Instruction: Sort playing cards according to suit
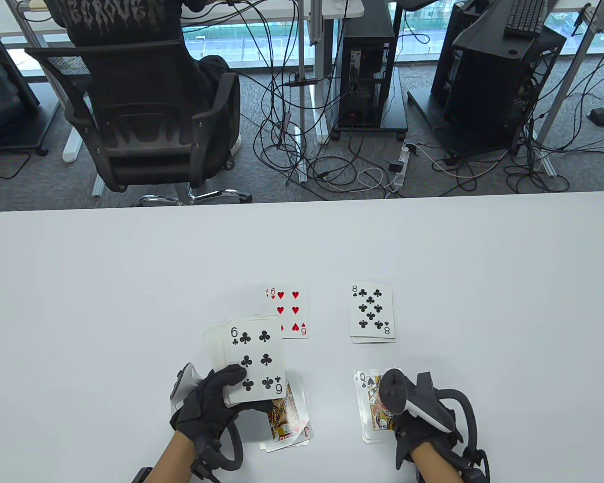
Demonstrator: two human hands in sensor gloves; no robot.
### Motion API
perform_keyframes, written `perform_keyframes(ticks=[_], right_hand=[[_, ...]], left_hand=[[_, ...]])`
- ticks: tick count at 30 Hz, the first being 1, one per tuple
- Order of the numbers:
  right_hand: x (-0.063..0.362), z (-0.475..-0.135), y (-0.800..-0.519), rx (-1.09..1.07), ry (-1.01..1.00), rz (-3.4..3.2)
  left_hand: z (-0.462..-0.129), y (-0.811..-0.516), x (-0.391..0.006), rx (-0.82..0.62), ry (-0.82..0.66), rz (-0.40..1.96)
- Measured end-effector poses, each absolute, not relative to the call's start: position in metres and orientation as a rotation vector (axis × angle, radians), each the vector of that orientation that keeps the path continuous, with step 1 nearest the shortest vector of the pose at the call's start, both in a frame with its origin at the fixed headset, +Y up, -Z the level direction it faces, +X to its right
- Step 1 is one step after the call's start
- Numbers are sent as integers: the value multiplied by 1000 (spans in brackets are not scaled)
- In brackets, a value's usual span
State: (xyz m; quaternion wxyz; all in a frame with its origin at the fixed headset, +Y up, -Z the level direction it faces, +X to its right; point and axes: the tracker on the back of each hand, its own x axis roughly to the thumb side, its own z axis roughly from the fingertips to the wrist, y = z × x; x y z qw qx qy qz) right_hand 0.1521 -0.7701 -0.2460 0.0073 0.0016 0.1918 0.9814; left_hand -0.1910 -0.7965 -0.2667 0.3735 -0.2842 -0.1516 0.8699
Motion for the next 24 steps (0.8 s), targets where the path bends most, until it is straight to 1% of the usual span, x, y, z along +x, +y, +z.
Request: perform_keyframes(ticks=[9, 13, 16, 18, 20, 24], right_hand=[[150, -242, -769, 13, 583, 3121], [151, -245, -767, -15, 582, 3096], [154, -250, -761, -97, 606, 2990], [152, -254, -750, -110, 527, 2955], [144, -258, -733, -72, 387, 2949], [113, -265, -702, 119, 93, 2846]], left_hand=[[-267, -796, -191, -725, -401, 2235], [-267, -796, -191, -729, -406, 2232], [-267, -796, -191, -726, -417, 2240], [-267, -796, -191, -724, -419, 2238], [-267, -797, -191, -727, -418, 2235], [-267, -799, -190, -739, -405, 2228]])
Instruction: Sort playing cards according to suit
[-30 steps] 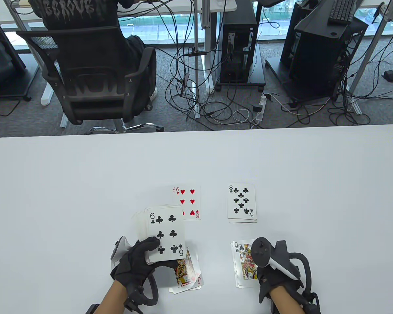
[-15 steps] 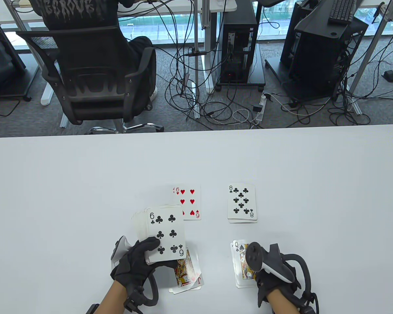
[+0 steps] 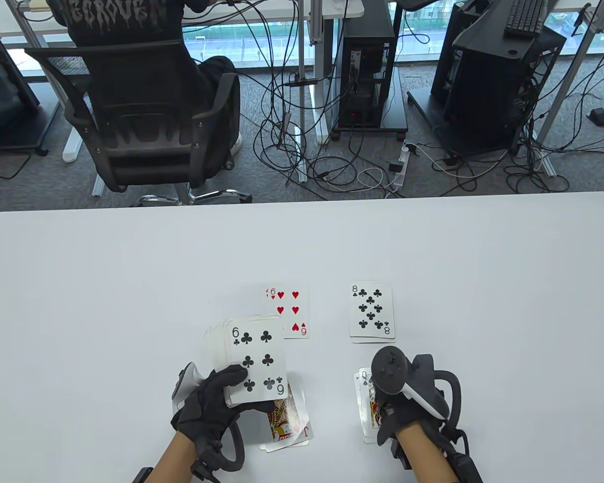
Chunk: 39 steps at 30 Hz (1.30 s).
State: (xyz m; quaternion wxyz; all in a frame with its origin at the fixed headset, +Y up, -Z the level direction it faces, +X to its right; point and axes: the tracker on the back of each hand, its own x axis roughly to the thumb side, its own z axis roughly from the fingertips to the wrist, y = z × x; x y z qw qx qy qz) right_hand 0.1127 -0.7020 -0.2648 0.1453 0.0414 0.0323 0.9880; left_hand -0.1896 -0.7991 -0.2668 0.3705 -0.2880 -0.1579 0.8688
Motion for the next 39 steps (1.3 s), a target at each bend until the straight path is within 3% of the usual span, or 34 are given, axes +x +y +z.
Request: perform_keyframes(ticks=[8, 12, 22, 30, 39], right_hand=[[37, -258, -684, 567, -293, 2395], [12, -251, -690, 656, -288, 2305], [6, -249, -704, 641, -255, 2501], [19, -255, -707, 496, -356, 2286], [28, -265, -715, 421, -290, 2191]], left_hand=[[-267, -800, -190, -736, -397, 2204], [-267, -800, -190, -744, -396, 2195], [-267, -800, -186, -761, -416, 2186], [-266, -799, -186, -769, -432, 2191], [-267, -800, -187, -750, -414, 2191]])
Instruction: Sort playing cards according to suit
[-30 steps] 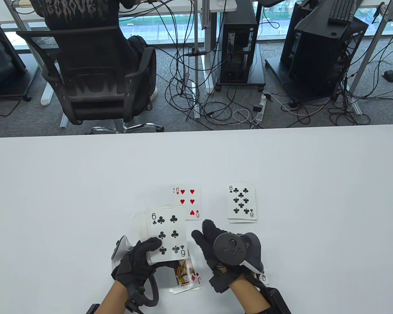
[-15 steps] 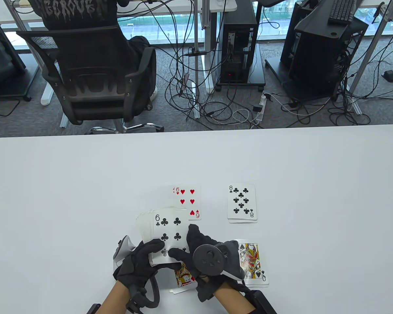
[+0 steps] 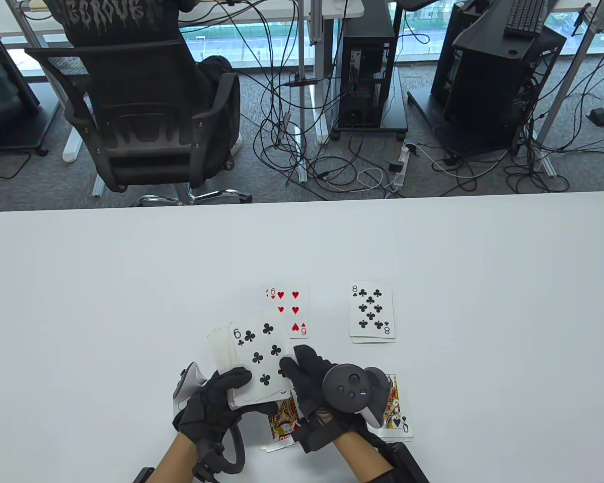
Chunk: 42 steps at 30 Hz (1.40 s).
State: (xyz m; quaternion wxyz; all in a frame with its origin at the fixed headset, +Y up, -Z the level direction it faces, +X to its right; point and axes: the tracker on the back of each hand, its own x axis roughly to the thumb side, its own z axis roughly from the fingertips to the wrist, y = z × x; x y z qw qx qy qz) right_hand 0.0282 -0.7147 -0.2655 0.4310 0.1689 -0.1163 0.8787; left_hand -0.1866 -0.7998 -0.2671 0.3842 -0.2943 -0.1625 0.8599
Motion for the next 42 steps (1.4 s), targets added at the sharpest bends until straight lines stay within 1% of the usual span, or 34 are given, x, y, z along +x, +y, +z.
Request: perform_keyframes(ticks=[6, 9, 12, 16, 19, 22, 26, 28, 33, 42], right_hand=[[60, -293, -705, 314, -225, 2212], [85, -315, -703, 159, -145, 2137], [111, -339, -708, -13, -56, 2018], [139, -365, -718, -193, -91, 2117], [153, -380, -726, -295, -73, 2235], [154, -389, -733, -367, -34, 2333], [150, -396, -745, -467, 76, 2653], [147, -399, -752, -480, 138, 2838], [138, -403, -764, -493, 283, 3050], [124, -406, -770, -509, 446, 3254]], left_hand=[[-268, -800, -187, -744, -406, 2221], [-268, -800, -188, -737, -396, 2233], [-268, -800, -188, -736, -389, 2244], [-268, -800, -189, -733, -381, 2238], [-268, -799, -189, -730, -376, 2243], [-270, -798, -190, -726, -377, 2246], [-270, -798, -190, -720, -372, 2252], [-270, -797, -190, -721, -373, 2254], [-271, -797, -190, -729, -374, 2251], [-272, -799, -189, -741, -362, 2244]])
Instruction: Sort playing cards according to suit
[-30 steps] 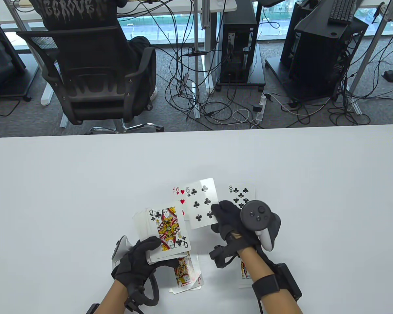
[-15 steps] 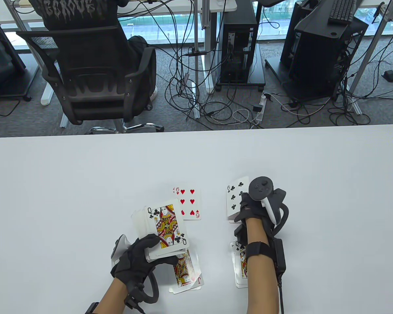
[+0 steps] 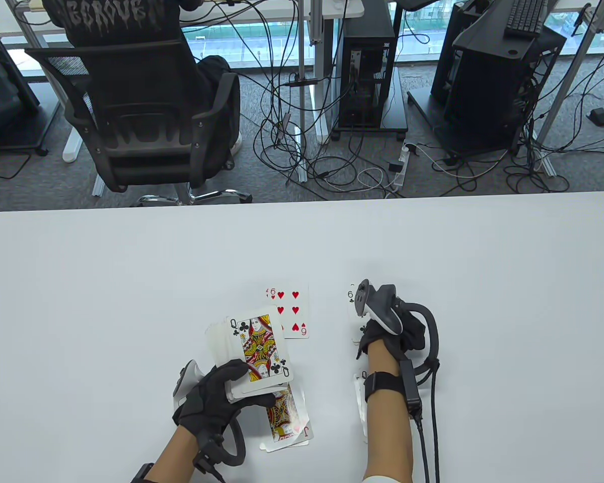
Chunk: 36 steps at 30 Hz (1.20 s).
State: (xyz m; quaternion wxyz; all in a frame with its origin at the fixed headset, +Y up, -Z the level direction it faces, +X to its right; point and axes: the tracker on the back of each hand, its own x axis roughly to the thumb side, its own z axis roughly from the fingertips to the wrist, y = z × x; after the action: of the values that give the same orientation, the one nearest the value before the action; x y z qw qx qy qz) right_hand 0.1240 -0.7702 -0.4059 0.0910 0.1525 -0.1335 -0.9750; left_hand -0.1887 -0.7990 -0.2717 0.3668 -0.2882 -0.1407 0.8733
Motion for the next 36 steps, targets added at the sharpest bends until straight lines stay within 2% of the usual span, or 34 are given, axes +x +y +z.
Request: perform_keyframes(ticks=[4, 8, 11, 15, 21, 23, 26, 30, 31, 36], right_hand=[[125, -405, -770, 467, -440, -2862], [128, -404, -756, 481, -349, -2934], [121, -401, -736, 371, -223, -3027], [99, -389, -710, 110, -9, -3228], [57, -350, -689, -480, 282, -3695], [45, -338, -687, -727, 272, -3806], [33, -321, -685, -920, 224, -3885], [21, -304, -688, -1033, 25, -3800], [16, -298, -691, -1060, -76, -3736], [10, -285, -698, -1078, 12, -3671]], left_hand=[[-272, -799, -188, -741, -360, 2242], [-272, -798, -189, -736, -365, 2242], [-273, -798, -189, -738, -364, 2241], [-272, -799, -188, -746, -357, 2243], [-273, -799, -189, -732, -358, 2241], [-273, -798, -189, -730, -356, 2242], [-273, -799, -189, -729, -356, 2241], [-272, -799, -190, -731, -352, 2240], [-272, -799, -190, -732, -352, 2240], [-272, -799, -190, -731, -353, 2240]])
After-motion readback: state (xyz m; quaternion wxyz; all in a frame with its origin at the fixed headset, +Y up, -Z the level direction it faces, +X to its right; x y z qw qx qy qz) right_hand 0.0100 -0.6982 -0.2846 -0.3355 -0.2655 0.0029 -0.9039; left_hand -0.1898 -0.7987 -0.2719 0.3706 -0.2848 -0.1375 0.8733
